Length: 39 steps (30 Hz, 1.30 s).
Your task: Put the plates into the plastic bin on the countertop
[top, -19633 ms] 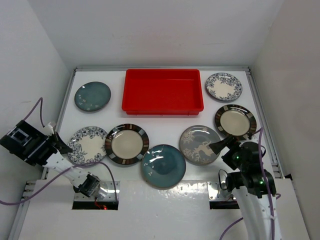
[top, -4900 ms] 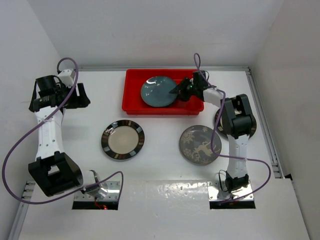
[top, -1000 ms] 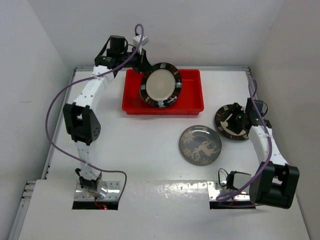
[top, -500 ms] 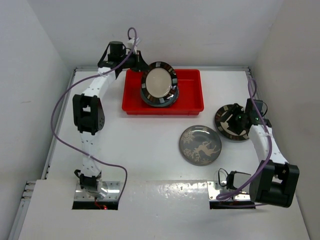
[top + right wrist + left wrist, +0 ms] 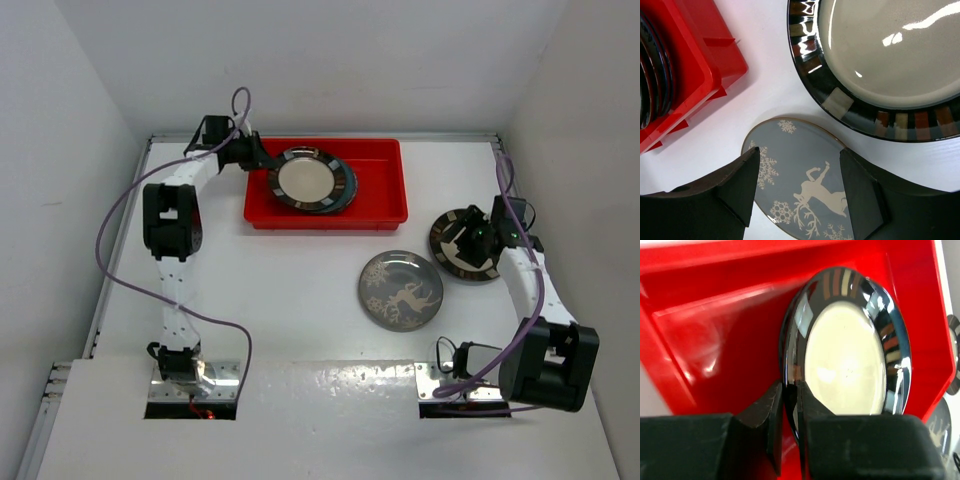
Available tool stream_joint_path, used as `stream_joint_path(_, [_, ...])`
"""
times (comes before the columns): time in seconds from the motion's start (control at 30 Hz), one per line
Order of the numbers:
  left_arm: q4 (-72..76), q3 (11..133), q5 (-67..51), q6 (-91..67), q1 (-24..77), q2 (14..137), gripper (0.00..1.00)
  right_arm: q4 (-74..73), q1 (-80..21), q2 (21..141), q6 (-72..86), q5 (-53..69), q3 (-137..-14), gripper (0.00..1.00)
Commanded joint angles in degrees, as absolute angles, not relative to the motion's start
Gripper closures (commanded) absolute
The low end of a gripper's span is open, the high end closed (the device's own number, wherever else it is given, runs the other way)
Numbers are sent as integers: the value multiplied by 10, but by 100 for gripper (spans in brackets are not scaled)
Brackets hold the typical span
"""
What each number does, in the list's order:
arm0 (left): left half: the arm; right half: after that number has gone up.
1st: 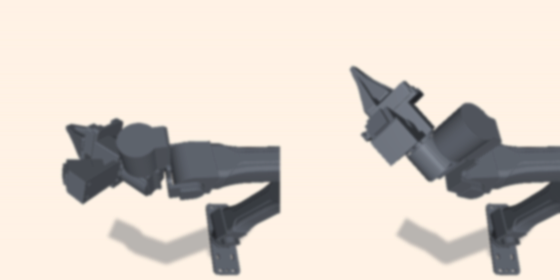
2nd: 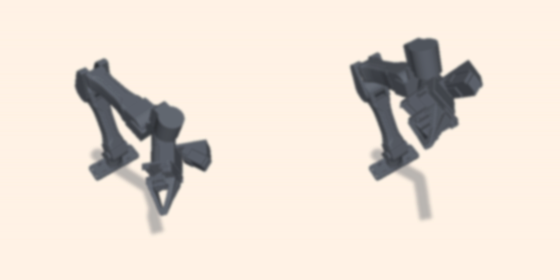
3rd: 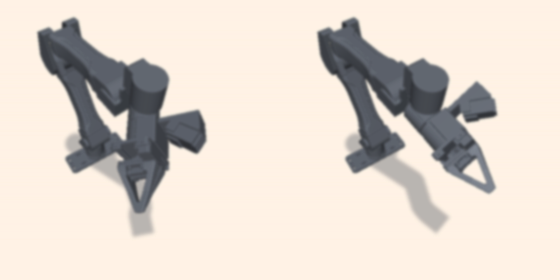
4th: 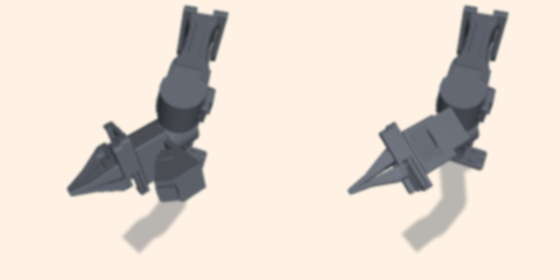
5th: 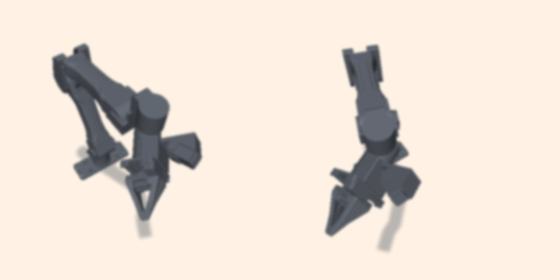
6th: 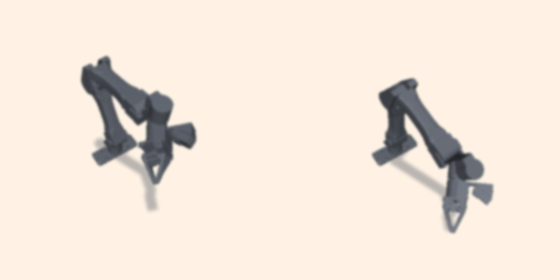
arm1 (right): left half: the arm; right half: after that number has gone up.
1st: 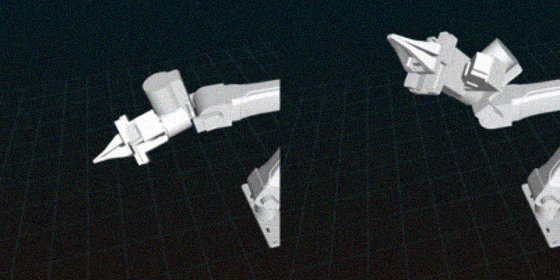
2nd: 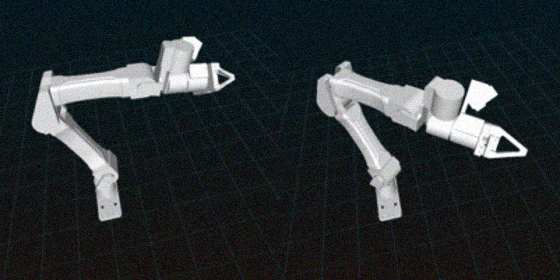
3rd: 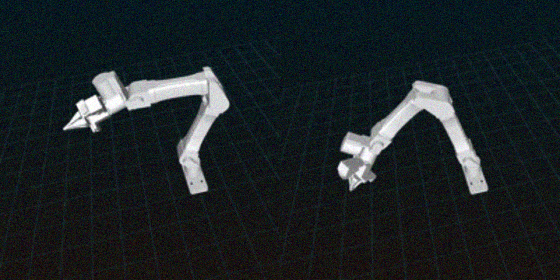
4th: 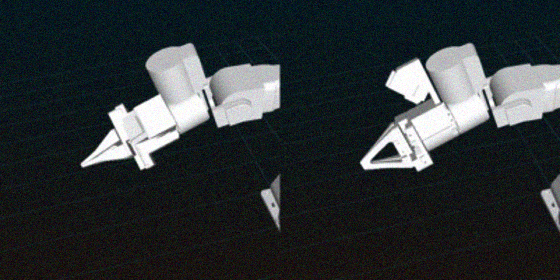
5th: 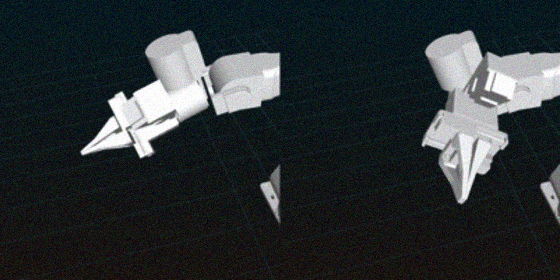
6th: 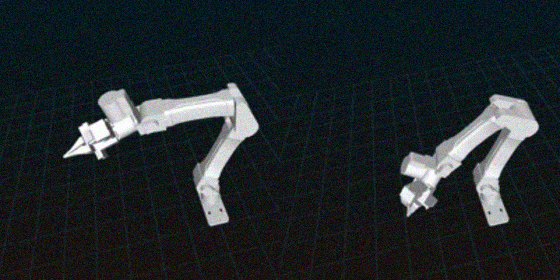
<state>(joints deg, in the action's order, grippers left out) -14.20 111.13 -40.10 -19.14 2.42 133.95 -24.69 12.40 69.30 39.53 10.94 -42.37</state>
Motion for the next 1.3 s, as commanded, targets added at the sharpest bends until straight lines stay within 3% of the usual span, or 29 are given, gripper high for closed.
stream_joint_path(0.0, [-139,1110,-396,-189,34,1331,83,-237,128,689,409,100,-426,36])
stream_joint_path(0.3, [-209,1136,-349,-124,59,1344,72,-211,160,657,466,74,-362,36])
stream_joint_path(0.47, [-235,1142,-303,-82,78,1337,59,-219,180,644,484,41,-345,35])
stream_joint_path(0.67, [-246,1153,-266,-71,78,1311,58,-194,235,624,539,8,-289,30])
stream_joint_path(0.9, [-271,1158,-273,-40,59,1231,52,30,262,564,647,-11,-132,25])
stream_joint_path(1.07, [-297,1108,-285,9,46,1152,49,167,263,618,699,-11,-63,25])
stream_joint_path(1.2, [-329,1052,-297,37,17,1088,48,209,265,704,713,-4,-70,32])
stream_joint_path(1.27, [-354,1024,-312,54,6,1058,48,221,265,722,742,-2,-66,42])
